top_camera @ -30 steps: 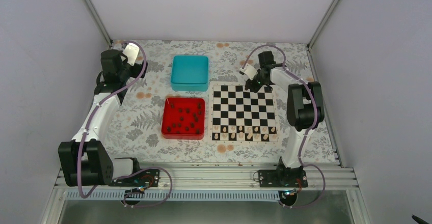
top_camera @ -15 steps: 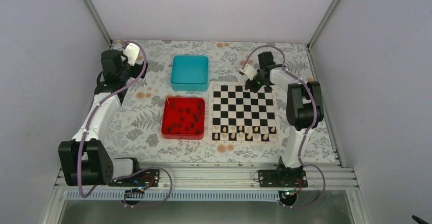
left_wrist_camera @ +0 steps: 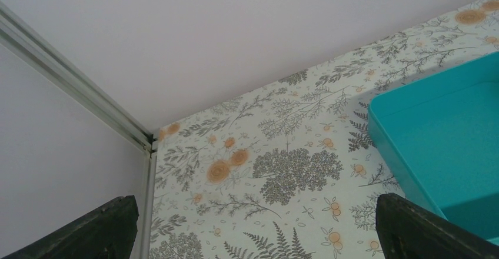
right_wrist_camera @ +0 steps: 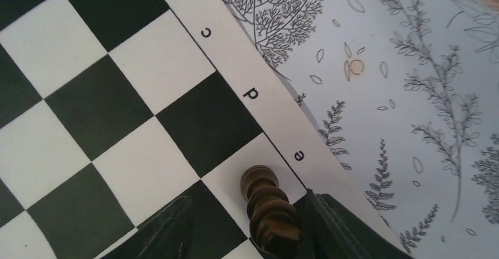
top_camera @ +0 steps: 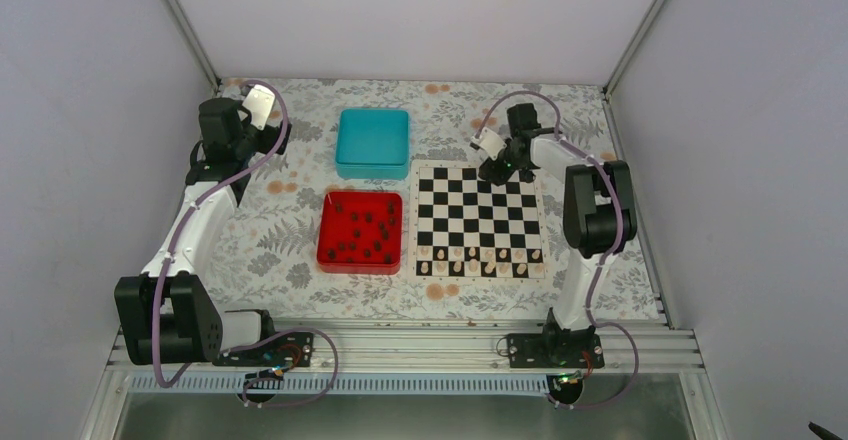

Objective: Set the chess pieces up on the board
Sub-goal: Place the chess piece on the chessboard.

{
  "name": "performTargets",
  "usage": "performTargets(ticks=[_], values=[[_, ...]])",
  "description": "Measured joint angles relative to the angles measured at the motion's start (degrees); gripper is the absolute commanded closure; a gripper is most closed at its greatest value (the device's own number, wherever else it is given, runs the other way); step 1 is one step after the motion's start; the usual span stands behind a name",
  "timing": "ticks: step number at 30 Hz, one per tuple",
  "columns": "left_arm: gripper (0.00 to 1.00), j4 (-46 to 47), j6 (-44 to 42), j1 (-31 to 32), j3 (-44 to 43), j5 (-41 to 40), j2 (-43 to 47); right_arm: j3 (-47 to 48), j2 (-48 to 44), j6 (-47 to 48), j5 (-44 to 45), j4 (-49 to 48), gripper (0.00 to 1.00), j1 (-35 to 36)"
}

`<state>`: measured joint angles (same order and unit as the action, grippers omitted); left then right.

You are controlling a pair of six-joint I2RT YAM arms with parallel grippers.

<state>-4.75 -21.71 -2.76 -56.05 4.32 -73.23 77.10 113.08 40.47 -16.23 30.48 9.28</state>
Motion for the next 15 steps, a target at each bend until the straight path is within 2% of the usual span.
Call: performTargets(ticks=[9, 15], values=[[0.00, 0.07, -0.15, -0.02, 0.15, 0.00, 0.00, 0.94, -5.40, -0.02, 0.02, 1.16, 0.42, -0.37], [0.00, 0.39, -0.15, -0.02, 0.15, 0.02, 0.00, 11.26, -7.41, 0.17, 0.00, 7.06, 0.43, 0.66]])
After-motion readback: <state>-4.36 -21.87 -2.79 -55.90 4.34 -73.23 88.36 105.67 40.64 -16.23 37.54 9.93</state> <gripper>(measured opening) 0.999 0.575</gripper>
